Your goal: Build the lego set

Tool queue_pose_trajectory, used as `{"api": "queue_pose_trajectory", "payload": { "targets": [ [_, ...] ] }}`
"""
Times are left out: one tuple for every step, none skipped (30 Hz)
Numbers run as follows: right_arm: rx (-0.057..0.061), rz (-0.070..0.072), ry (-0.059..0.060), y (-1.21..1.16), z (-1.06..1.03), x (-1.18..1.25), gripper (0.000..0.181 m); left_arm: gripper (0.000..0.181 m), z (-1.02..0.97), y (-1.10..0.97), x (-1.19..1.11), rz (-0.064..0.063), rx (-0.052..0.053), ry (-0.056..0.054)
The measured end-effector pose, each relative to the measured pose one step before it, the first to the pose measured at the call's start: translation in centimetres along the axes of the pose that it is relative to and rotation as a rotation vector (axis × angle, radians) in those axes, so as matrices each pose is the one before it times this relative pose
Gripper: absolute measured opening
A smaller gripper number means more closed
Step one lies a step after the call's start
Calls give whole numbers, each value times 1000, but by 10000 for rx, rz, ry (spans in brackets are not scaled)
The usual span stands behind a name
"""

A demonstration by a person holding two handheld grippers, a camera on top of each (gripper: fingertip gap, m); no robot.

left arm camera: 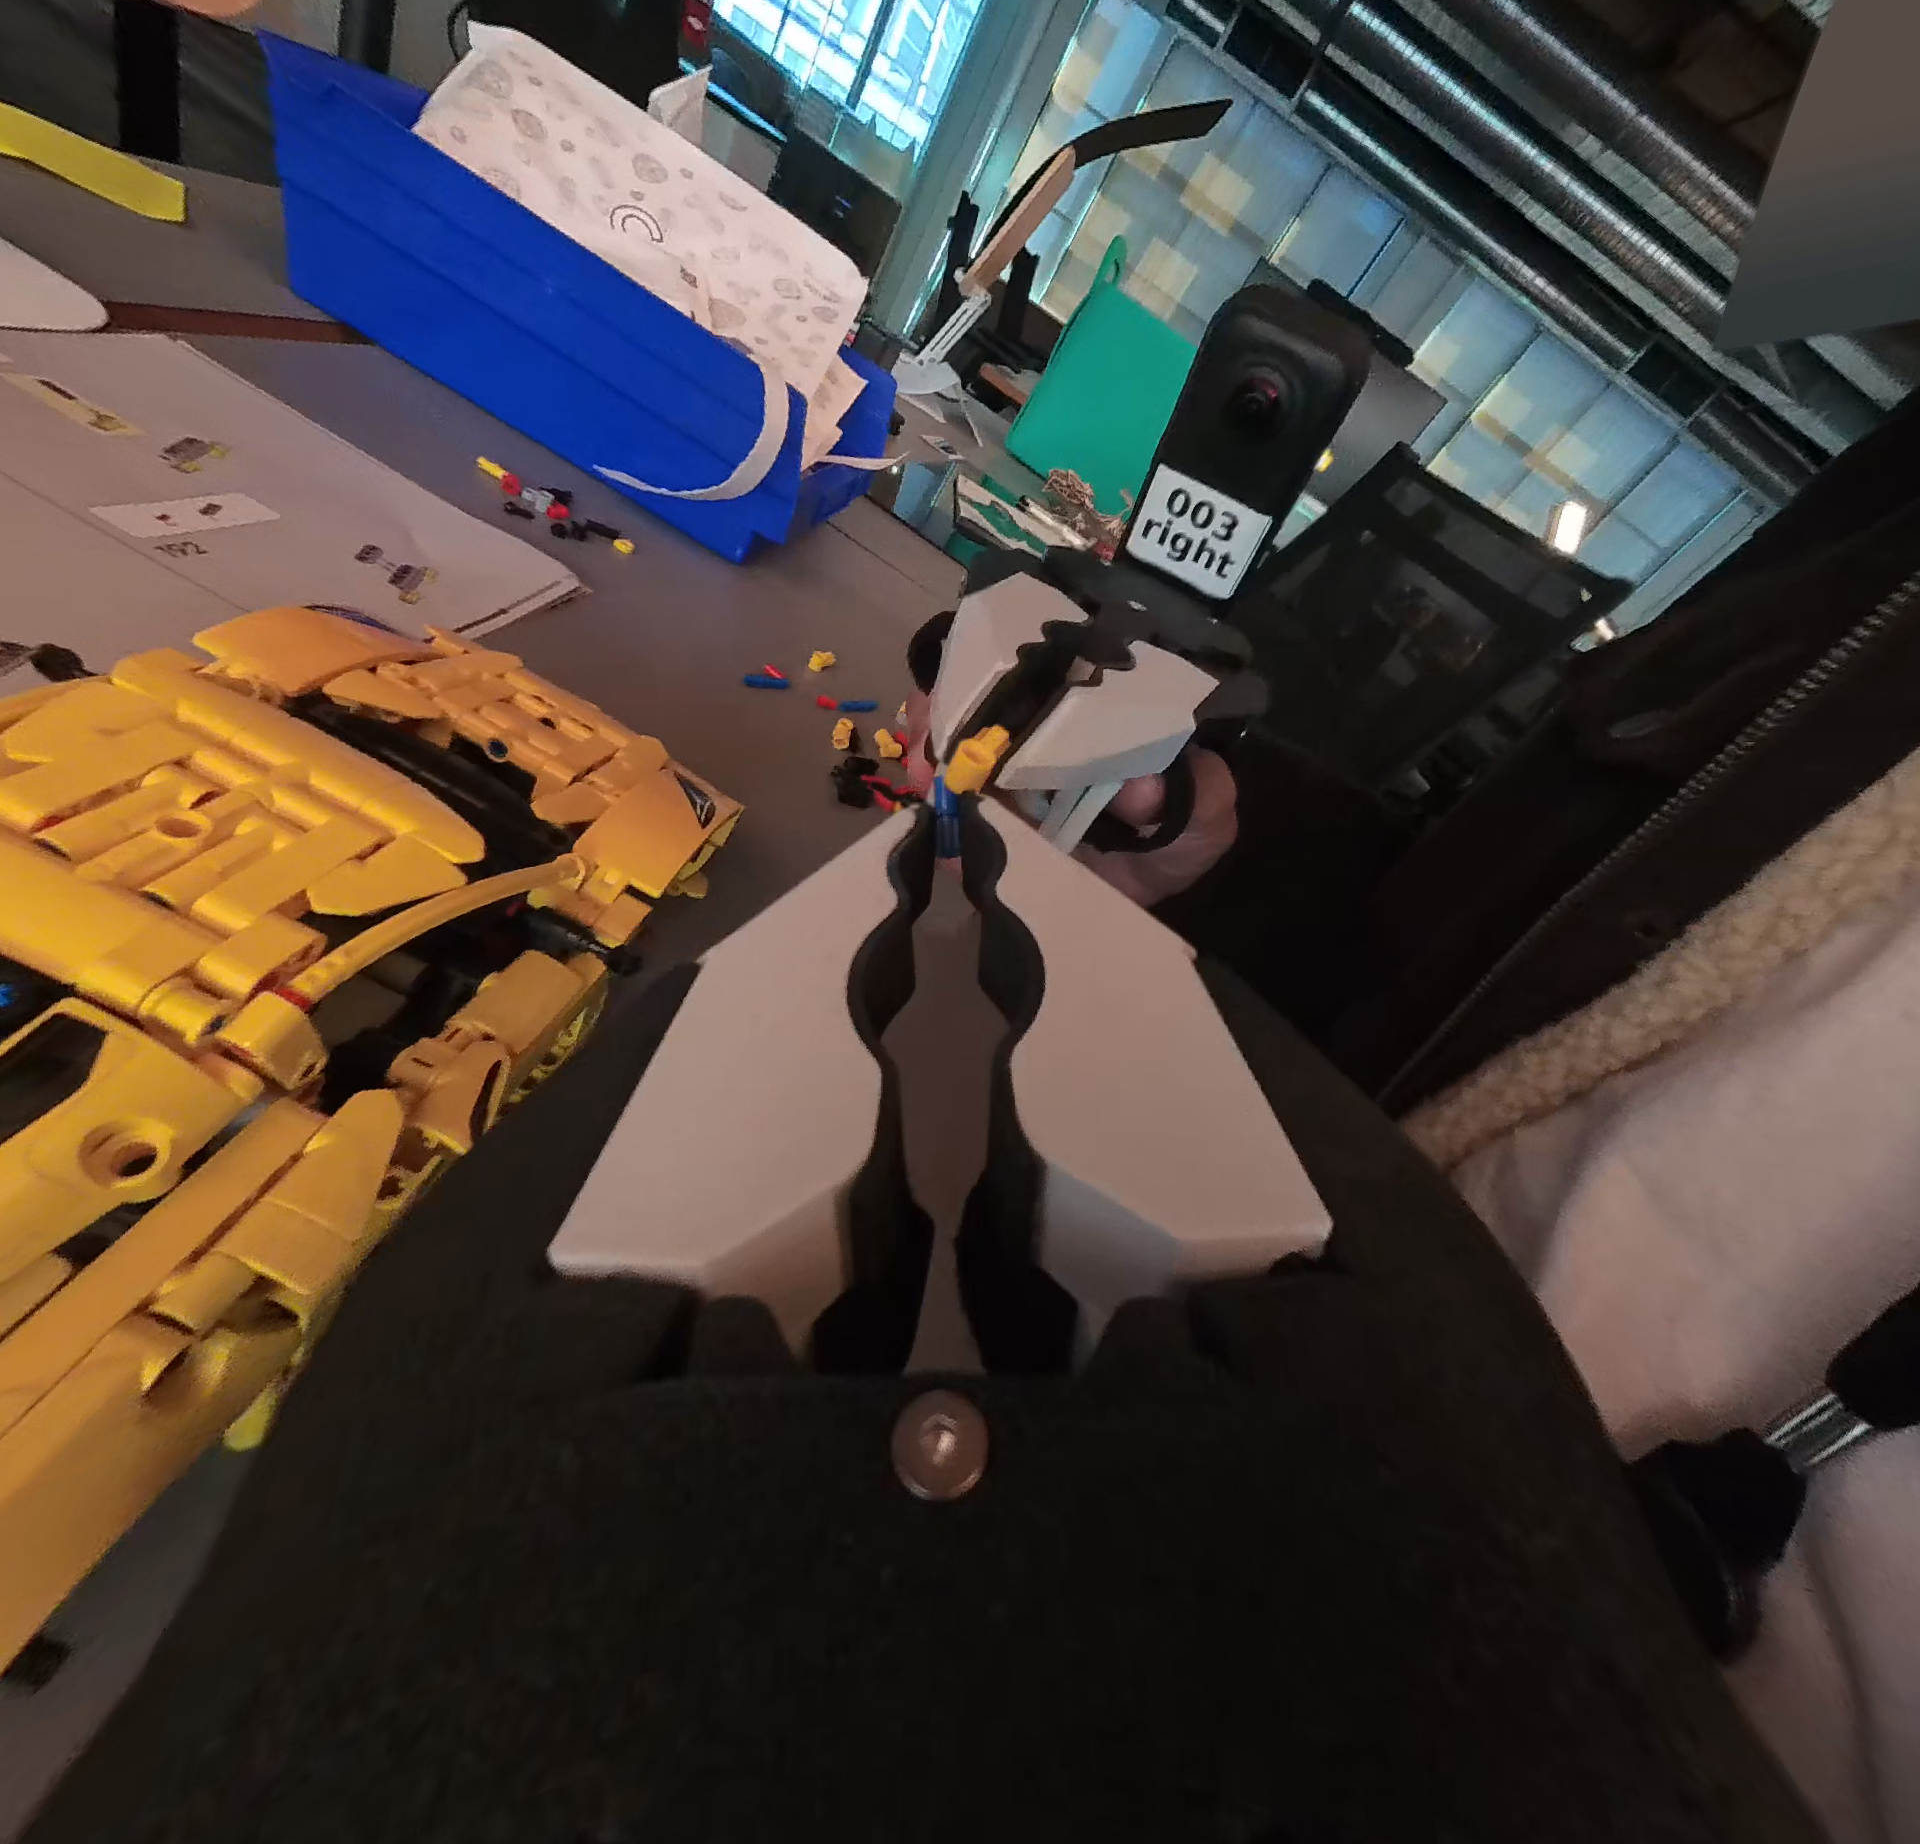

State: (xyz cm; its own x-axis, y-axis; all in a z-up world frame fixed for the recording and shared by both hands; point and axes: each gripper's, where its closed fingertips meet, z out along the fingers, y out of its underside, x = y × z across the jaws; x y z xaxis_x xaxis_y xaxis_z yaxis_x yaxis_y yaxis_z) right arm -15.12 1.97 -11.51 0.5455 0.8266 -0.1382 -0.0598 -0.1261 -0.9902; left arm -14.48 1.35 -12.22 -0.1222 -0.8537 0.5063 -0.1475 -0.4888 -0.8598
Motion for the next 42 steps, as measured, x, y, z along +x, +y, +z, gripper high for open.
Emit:
{"api": "queue_pose_trajectory", "payload": {
  "targets": [
    [43, 125, -69, -71, -52, -35, 6, 4, -28, -94, 98, -100, 52, 78],
    [13, 157, -46, 34, -12, 5, 6, 4, -1, -5, 14, -36, 16, 14],
    [10, 112, -26, 14, 3, 13, 6, 4, 14, -20, 30, 9, 34, -7],
    [45, 50, -38, -61, -22, -41, 6, 4, -4, -58, 75, -6, 55, 18],
    [46, 24, -35, -77, -29, -53, 6, 4, -5, -73, 86, -30, 50, 39],
    [66, 20, -20, -114, -29, -34, 6, 4, 0, -83, 80, -13, 44, 37],
    [64, 12, -18, -96, -25, -50, 5, 4, 12, -80, 76, 14, 29, 26],
    [57, 27, -18, -85, -16, -21, 6, 4, 4, -64, 44, 23, 18, 8],
    [33, 62, -26, -32, -15, -5, 6, 4, 3, -44, 27, 19, 15, 1],
    [48, 76, -53, -69, -21, -21, 6, 4, -4, -67, 59, 7, 33, 16],
    [47, 81, -48, -77, -4, -30, 5, 4, -20, -72, 44, 13, 38, 6],
    [25, 49, -24, -29, -5, -4, 5, 4, 10, -21, 19, 24, 5, -13],
    [6, 27, -18, 1, -6, 0, 6, 4, -3, -13, 14, 12, -6, -1],
    [32, 36, -24, -43, -20, -32, 6, 4, 8, -53, 67, -1, 24, 29],
    [50, 31, -46, -95, -26, -78, 6, 4, -1, -72, 106, -17, 41, 57],
    [62, 27, -41, -122, -31, -74, 6, 4, 16, -78, 100, -23, 38, 48],
    [47, 28, -20, -66, -19, -16, 6, 4, 12, -32, 48, 16, 7, 0],
    [32, 70, -51, -12, -28, -12, 6, 4, 14, -9, 38, 56, -23, -8],
    [48, 156, -101, -45, -23, -70, 6, 4, 7, -41, 87, 47, -2, 27],
    [86, 180, -93, -101, -12, -79, 6, 4, -2, -69, 95, 38, 26, 27],
    [65, 125, -80, -72, -16, -65, 6, 4, 10, -31, 79, 50, 8, 7],
    [28, 93, -71, -25, -16, -47, 6, 4, 13, -35, 62, 42, 2, 4],
    [59, 102, -76, -73, -17, -59, 6, 4, -11, -82, 82, 41, 39, 12],
    [78, 132, -106, -89, 7, -91, 5, 4, -15, -72, 96, 57, 26, 11],
    [39, 139, -98, -32, -14, -66, 5, 4, -4, -29, 53, 38, -5, 1],
    [28, 137, -88, -2, -8, -30, 5, 4, -17, -41, 19, 19, 13, -7],
    [31, 137, -76, 0, 6, -31, 5, 4, -20, -28, 40, 19, 17, -2],
    [25, 97, -70, 8, 7, -54, 5, 4, -29, -54, 47, 10, 26, 16],
    [60, 94, -80, -60, 5, -59, 5, 4, -15, -92, 96, 20, 52, 30],
    [151, 130, -134, -208, -25, -118, 5, 4, 27, -178, 165, 92, 86, 29],
    [323, 404, -135, -383, 1, -28, 6, 4, 33, -272, 188, 197, 104, -12],
    [287, 577, -168, -227, -4, 60, 6, 4, 37, -244, 84, 292, 46, -102],
    [264, 612, -227, -239, -76, -7, 6, 4, 20, -192, -38, 325, 14, -168],
    [198, 499, -134, -232, -112, 86, 6, 4, 5, -162, -95, 250, 8, -169],
    [116, 253, -48, -121, -78, 150, 6, 4, 3, -119, -79, 120, 8, -113],
    [62, 167, -24, -62, -25, 120, 6, 4, 2, -59, -35, 21, 10, -51],
    [95, 149, -62, -136, 14, -3, 6, 4, 14, 65, -138, -2, -26, -112],
    [111, 121, -105, -145, 70, -110, 6, 4, 11, 74, -227, 26, -30, -168],
    [-2, 90, -25, 29, 75, 15, 6, 4, -13, 36, -147, 37, -9, -111],
    [-3, 15, 37, 41, 76, 73, 6, 4, -5, -16, -82, 61, -2, -95],
    [-28, 13, -13, 113, 113, -29, 5, 4, 6, 14, -52, 114, -32, -86],
    [-124, 19, 53, 263, 134, 86, 6, 4, 9, 62, -15, 127, -71, -67]
  ]
}}
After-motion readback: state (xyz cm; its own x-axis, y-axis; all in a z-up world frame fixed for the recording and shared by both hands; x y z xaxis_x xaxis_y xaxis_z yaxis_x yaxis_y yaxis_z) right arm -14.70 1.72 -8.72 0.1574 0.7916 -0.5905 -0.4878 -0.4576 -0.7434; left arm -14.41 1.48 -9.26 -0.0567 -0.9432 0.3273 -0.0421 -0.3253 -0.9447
